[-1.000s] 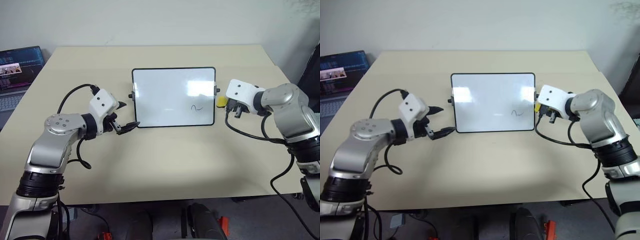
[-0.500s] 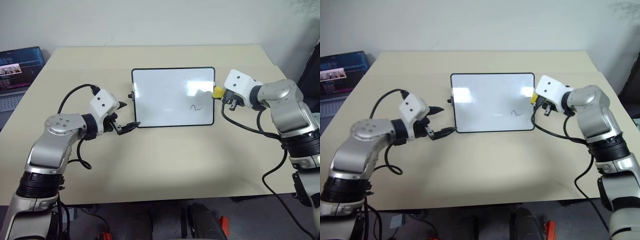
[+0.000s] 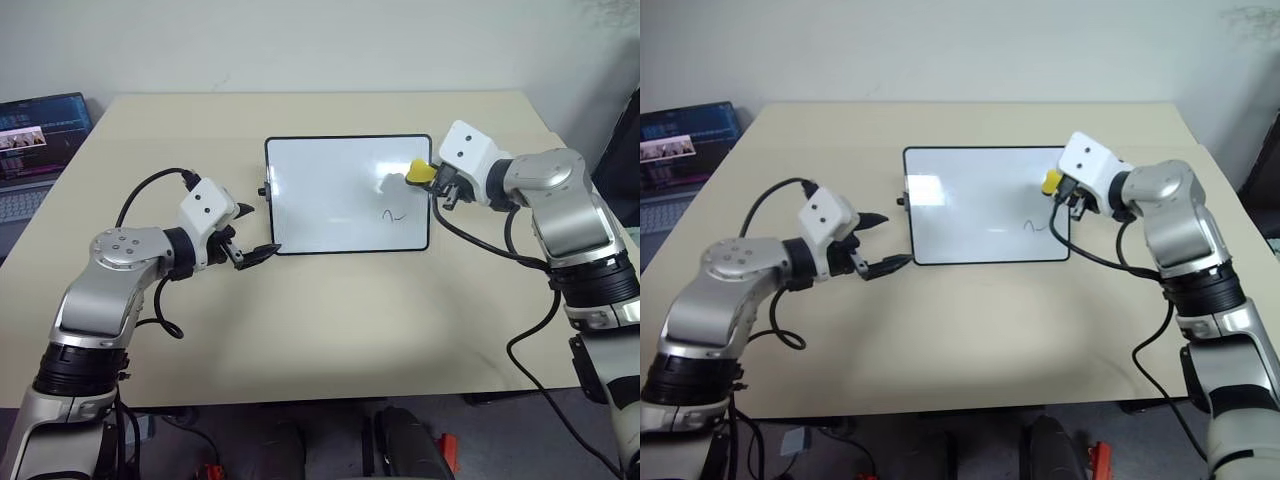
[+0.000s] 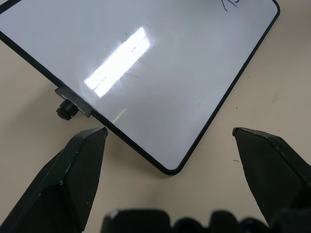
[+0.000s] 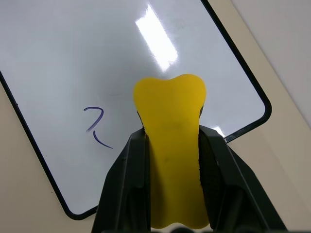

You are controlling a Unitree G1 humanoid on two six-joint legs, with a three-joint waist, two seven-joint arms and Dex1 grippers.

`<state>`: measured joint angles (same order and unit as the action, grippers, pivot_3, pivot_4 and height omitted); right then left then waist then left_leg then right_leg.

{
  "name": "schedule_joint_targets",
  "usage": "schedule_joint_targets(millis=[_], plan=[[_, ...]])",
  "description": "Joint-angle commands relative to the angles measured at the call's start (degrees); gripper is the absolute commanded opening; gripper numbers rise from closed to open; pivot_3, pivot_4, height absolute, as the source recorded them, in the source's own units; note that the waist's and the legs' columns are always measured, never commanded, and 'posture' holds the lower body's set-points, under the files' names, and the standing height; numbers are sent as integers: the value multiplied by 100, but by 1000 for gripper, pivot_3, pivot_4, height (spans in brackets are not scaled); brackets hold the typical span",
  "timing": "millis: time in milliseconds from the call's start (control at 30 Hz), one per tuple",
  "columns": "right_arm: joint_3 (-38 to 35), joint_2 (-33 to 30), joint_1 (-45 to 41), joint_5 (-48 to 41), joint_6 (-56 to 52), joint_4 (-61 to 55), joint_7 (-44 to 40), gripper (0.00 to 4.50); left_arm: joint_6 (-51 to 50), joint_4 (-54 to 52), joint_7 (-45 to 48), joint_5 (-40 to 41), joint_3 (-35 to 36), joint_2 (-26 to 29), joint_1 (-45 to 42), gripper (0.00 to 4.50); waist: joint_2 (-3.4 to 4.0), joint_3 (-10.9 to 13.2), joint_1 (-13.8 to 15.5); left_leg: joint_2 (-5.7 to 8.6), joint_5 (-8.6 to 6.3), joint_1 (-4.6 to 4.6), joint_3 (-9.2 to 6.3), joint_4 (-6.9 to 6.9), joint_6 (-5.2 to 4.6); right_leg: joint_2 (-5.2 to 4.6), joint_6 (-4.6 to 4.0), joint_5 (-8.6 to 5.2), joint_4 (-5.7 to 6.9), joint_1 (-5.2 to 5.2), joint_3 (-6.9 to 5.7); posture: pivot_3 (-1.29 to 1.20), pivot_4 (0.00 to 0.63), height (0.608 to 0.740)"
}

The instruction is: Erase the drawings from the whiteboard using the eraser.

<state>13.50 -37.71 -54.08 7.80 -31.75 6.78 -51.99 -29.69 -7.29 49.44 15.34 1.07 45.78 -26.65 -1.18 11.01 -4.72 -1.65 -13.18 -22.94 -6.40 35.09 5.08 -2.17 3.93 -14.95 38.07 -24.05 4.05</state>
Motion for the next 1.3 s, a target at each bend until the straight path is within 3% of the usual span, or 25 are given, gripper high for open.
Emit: schedule_joint_targets(millis=[33,1300], plan=[[-163,-7,-164,-61,-8,-258,59,977,99,-120,8,18,139,44,-74,4500,0,0,-3,0,0,0,0,0,0,0,0,0,0,0,0,0,150,740],[-147,71,-205,-130,41,-253,129,977,241,-191,-162,206,358,-198,-282,4500,0,0,-13,1,0,0,0,31,0,0,-1,1,32,0,1,0,150,740]])
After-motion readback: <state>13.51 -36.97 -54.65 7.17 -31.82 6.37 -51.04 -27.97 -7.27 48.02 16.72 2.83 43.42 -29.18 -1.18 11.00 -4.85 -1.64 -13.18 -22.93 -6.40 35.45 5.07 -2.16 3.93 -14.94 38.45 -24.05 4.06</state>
